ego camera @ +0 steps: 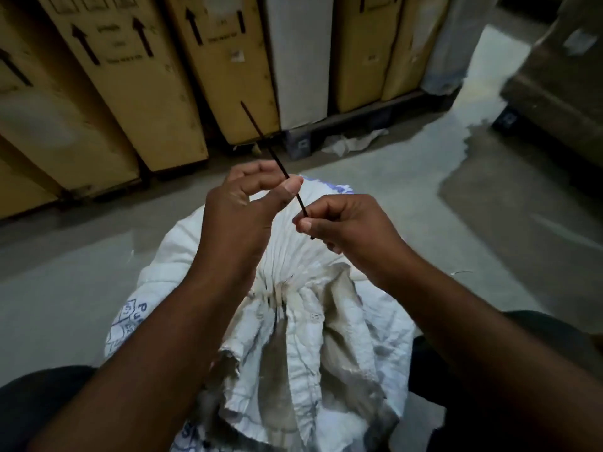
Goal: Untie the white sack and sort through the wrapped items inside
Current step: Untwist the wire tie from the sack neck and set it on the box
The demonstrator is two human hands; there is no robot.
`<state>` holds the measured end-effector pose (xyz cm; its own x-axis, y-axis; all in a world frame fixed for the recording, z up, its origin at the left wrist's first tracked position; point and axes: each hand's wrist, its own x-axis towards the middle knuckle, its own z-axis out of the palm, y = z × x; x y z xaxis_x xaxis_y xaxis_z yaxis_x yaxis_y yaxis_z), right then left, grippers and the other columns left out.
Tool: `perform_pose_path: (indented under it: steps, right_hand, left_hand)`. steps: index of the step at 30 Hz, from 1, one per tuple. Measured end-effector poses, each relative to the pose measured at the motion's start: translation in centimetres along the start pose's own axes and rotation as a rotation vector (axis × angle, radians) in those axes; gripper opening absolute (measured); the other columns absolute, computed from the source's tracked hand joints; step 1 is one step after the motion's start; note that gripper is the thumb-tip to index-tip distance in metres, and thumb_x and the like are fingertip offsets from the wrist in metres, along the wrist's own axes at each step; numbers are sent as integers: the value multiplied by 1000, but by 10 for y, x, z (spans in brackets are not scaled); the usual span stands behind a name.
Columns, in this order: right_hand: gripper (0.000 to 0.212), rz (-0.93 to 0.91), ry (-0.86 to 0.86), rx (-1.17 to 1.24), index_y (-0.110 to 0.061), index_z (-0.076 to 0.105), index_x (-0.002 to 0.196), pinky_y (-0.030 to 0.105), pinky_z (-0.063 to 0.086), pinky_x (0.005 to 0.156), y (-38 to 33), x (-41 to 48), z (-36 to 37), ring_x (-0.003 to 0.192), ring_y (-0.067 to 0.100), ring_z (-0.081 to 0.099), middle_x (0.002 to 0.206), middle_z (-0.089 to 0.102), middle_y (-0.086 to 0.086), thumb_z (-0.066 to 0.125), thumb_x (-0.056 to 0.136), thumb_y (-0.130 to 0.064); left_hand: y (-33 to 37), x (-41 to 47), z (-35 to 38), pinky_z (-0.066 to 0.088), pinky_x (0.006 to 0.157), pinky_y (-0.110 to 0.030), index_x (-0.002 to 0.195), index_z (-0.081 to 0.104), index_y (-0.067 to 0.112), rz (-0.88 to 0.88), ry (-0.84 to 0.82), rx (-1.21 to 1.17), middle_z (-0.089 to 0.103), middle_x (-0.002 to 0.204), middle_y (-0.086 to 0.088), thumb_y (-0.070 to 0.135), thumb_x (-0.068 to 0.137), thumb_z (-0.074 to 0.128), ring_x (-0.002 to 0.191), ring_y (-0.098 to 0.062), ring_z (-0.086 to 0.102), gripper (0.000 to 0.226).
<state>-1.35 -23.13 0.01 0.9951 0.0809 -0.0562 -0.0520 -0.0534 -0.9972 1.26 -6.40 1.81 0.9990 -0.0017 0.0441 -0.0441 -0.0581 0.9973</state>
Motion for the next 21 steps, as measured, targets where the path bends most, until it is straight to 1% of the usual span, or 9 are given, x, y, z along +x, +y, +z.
perform_pose_path:
  steps: [3,5,9,11,12,14,16,19,21]
  right_hand:
    - [6,-99,101,77,-5,74,91,16,36,50,-38,-14,-14,53,4,50,75,69,11,73,88,0]
    - [3,-180,154,48,-2,71,89,15,35,48,-66,-33,-28,48,0,49,74,70,14,72,89,1]
    - [6,-239,272,-117,5,71,88,18,36,49,-113,-93,-66,47,1,44,57,61,-6,75,87,1]
    - [8,-223,335,-142,8,70,91,15,35,46,-131,-129,-91,45,0,42,53,57,-10,74,87,3]
    - [8,-211,367,-157,9,69,92,14,35,45,-140,-152,-105,45,-1,42,54,57,-10,73,88,3]
    - [10,-194,432,-195,11,68,94,13,35,45,-156,-201,-133,44,-1,44,53,58,-10,72,89,4]
    - [5,-184,527,-223,7,70,90,13,36,46,-168,-256,-161,45,-1,47,52,60,-11,73,88,4]
    - [7,-185,687,-250,-6,74,79,18,34,46,-177,-329,-193,48,6,46,57,63,-5,78,81,-1]
    - [6,-202,790,-222,-1,73,78,15,39,49,-174,-369,-210,52,5,54,61,65,-1,75,80,4]
  left_hand:
    - [32,-5,15,49,98,-31,89,83,24,47,-59,-54,69,123,9,26,84,82,116,-4,66,5]
    - [57,-12,27,50,97,-30,86,82,27,95,-86,-58,70,121,8,25,84,82,114,-6,67,2]
    - [99,-40,67,48,108,-39,82,84,30,167,-293,-95,70,127,3,34,78,85,122,-4,64,7]
    - [117,-62,96,46,110,-43,85,84,33,202,-414,-126,69,132,5,42,72,84,127,0,60,15]
    - [126,-77,114,46,110,-44,84,84,34,218,-467,-152,69,133,8,40,73,84,127,3,59,13]
    - [144,-109,150,47,109,-42,82,84,34,241,-573,-225,70,130,10,28,80,82,126,6,59,7]
    - [162,-145,188,48,108,-40,84,85,34,283,-675,-256,71,130,9,21,85,79,126,6,60,15]
    - [180,-196,238,50,107,-36,95,85,28,341,-787,-186,65,137,17,28,86,80,122,14,57,9]
    - [187,-225,269,50,104,-29,96,84,27,393,-855,-147,60,144,18,29,88,79,121,17,54,10]
